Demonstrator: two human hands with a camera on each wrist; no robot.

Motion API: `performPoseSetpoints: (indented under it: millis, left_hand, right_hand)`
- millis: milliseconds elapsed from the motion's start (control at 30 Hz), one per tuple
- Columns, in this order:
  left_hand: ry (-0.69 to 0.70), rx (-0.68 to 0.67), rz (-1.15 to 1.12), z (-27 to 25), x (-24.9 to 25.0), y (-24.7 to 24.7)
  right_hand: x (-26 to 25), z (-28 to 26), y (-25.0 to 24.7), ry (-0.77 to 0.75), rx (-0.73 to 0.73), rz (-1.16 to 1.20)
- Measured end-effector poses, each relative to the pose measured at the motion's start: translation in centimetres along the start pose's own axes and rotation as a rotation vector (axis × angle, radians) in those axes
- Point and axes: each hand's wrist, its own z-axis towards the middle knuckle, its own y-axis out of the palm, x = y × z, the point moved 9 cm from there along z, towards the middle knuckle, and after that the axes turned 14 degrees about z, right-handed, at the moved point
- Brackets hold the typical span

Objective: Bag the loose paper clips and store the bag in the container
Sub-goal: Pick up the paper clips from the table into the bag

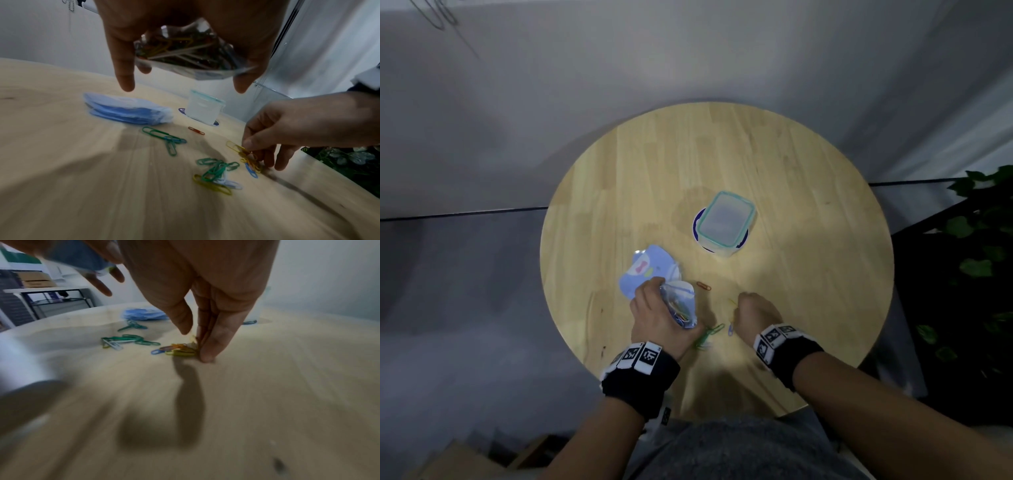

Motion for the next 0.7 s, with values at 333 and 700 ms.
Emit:
performPoseSetpoints:
  millis: [333, 700]
  left_hand:
    - [-0.061, -0.002, 0.004, 0.2, -1.7, -0.8]
    - [-0.071, 0.033, -0.002, 0.2, -3.0, -1.4]
  right_hand:
    - [-4.8, -0.4, 4.6, -0.139, -0.096, -0.085]
    - [-3.1, -0.5, 2.9, -0.372, -0.134, -0.181]
